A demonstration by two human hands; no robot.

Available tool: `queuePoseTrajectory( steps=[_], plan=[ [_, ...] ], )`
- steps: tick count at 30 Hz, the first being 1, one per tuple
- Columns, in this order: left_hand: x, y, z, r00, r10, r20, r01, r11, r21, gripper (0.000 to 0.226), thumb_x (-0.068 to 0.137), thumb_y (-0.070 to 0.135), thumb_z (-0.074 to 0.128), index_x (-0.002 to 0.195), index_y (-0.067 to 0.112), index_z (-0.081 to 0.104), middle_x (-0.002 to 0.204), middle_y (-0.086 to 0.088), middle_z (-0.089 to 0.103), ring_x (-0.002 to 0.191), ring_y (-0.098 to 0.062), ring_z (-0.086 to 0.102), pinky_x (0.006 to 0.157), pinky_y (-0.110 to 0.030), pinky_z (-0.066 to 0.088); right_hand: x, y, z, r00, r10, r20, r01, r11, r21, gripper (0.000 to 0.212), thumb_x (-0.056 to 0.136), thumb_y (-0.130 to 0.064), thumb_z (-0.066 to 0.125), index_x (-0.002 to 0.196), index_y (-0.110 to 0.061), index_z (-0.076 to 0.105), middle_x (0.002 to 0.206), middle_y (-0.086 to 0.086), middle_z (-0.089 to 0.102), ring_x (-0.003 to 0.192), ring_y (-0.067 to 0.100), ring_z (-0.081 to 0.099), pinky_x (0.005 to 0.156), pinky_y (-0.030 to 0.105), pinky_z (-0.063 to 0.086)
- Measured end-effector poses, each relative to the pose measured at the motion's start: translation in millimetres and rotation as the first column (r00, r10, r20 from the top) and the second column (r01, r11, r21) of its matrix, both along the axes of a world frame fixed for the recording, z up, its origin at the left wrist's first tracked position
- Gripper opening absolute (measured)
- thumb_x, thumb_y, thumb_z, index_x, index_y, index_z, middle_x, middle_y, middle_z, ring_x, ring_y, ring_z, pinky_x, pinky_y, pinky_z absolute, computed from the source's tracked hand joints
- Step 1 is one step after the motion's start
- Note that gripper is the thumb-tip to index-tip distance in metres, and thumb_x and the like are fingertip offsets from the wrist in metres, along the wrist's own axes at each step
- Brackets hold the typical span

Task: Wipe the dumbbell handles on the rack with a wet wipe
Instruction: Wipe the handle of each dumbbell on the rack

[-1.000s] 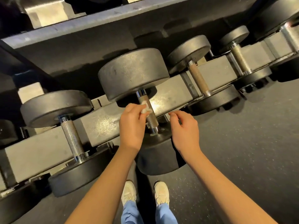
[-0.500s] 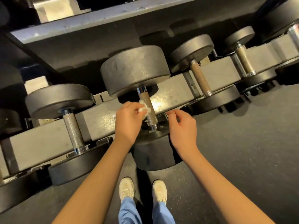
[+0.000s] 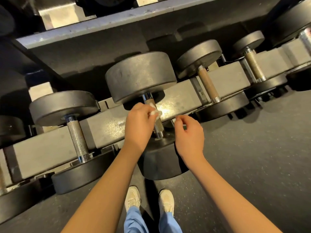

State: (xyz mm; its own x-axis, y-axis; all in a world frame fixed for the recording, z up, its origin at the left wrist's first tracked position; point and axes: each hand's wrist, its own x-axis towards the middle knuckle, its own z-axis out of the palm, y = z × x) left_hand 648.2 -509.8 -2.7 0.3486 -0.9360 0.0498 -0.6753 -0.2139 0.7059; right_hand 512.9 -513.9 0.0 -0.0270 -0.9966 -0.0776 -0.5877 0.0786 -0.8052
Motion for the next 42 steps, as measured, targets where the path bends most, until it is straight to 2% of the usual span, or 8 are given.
queuePoseTrajectory(
  steps=[4, 9, 14, 18, 23, 27, 31, 42],
  plan=[
    [-7.2, -8.4, -3.2, 0.992, 0.122, 0.022, -0.119, 0.989, -0.086, 0.008, 0.091, 0.012, 0.062, 0.092, 0.009, 0.069, 0.092, -0.002, 0.058, 0.078, -0.003, 0.047, 0.072, -0.003, 0.034, 0.0, -0.2, 2.6, 1.0, 0.002, 0.001, -0.002, 1.0, 0.001, 0.021, 0.094, -0.018, 0.049, 0.092, -0.012, 0.069, 0.082, -0.008, 0.058, 0.085, 0.018, 0.055, 0.077, 0.042, 0.047],
    [-10.4, 4.6, -10.1, 0.988, -0.098, 0.122, 0.095, 0.995, 0.027, 0.011, 0.088, 0.005, 0.063, 0.094, 0.005, 0.072, 0.093, -0.009, 0.062, 0.082, -0.019, 0.057, 0.069, -0.021, 0.035, -0.8, -0.6, -1.1, 1.0, -0.012, 0.013, 0.012, 1.0, -0.012, 0.022, 0.093, -0.017, 0.05, 0.083, -0.008, 0.068, 0.08, 0.004, 0.066, 0.081, 0.021, 0.055, 0.076, 0.047, 0.046],
    [8.5, -11.2, 0.3, 0.987, 0.065, 0.15, -0.052, 0.995, -0.083, 0.016, 0.093, 0.015, 0.059, 0.104, 0.011, 0.07, 0.101, -0.007, 0.063, 0.095, -0.019, 0.056, 0.076, -0.025, 0.039, -0.6, -0.5, -1.8, 1.0, -0.016, 0.011, 0.016, 1.0, -0.02, 0.022, 0.093, -0.018, 0.05, 0.084, -0.011, 0.068, 0.08, 0.002, 0.065, 0.08, 0.018, 0.054, 0.075, 0.044, 0.046],
    [6.6, -3.8, -12.1, 0.982, 0.023, 0.185, -0.011, 0.998, -0.065, 0.014, 0.093, 0.013, 0.061, 0.099, 0.005, 0.071, 0.088, -0.01, 0.059, 0.078, -0.022, 0.056, 0.064, -0.033, 0.044, -0.1, -0.7, -3.7, 1.0, -0.021, 0.009, 0.021, 1.0, -0.009, 0.026, 0.092, -0.018, 0.049, 0.072, -0.008, 0.064, 0.071, 0.003, 0.061, 0.074, 0.019, 0.052, 0.069, 0.043, 0.044],
    [15.3, 21.0, -27.6, 0.993, -0.099, 0.065, 0.098, 0.995, 0.028, 0.009, 0.084, 0.011, 0.071, 0.09, 0.005, 0.074, 0.082, -0.01, 0.064, 0.074, -0.021, 0.058, 0.066, -0.024, 0.038, -0.1, 1.1, -2.2, 1.0, -0.025, 0.01, 0.025, 1.0, 0.0, 0.026, 0.092, -0.016, 0.05, 0.071, -0.011, 0.063, 0.069, 0.001, 0.06, 0.074, 0.017, 0.051, 0.067, 0.037, 0.042],
    [15.3, 24.7, -25.8, 0.991, -0.121, -0.054, 0.127, 0.985, 0.121, 0.008, 0.083, 0.014, 0.072, 0.09, 0.01, 0.076, 0.084, -0.006, 0.066, 0.077, -0.019, 0.06, 0.07, -0.031, 0.047, -0.3, 0.6, -4.5, 1.0, -0.028, 0.008, 0.028, 1.0, 0.005, 0.024, 0.09, -0.023, 0.046, 0.067, -0.023, 0.055, 0.065, -0.008, 0.053, 0.071, 0.015, 0.049, 0.063, 0.031, 0.034],
    [10.0, 18.7, -15.3, 0.956, -0.29, -0.048, 0.293, 0.934, 0.203, 0.01, 0.085, 0.017, 0.07, 0.092, 0.015, 0.076, 0.091, -0.001, 0.066, 0.082, -0.015, 0.059, 0.075, -0.03, 0.048, -1.5, 0.5, -5.7, 0.999, -0.034, 0.028, 0.034, 0.999, -0.014, 0.027, 0.089, -0.021, 0.046, 0.066, -0.013, 0.058, 0.066, -0.002, 0.056, 0.07, 0.016, 0.049, 0.063, 0.035, 0.039],
    [-4.8, -0.2, -10.7, 0.918, -0.285, 0.277, 0.254, 0.957, 0.14, 0.007, 0.084, 0.012, 0.069, 0.086, 0.006, 0.071, 0.085, -0.01, 0.062, 0.078, -0.028, 0.06, 0.064, -0.028, 0.039, -19.5, 3.7, -4.3, 0.993, 0.037, 0.108, -0.043, 0.998, 0.047, 0.021, 0.092, -0.01, 0.054, 0.109, -0.015, 0.065, 0.096, -0.019, 0.054, 0.102, 0.011, 0.051, 0.086, 0.016, 0.039]
  ],
)
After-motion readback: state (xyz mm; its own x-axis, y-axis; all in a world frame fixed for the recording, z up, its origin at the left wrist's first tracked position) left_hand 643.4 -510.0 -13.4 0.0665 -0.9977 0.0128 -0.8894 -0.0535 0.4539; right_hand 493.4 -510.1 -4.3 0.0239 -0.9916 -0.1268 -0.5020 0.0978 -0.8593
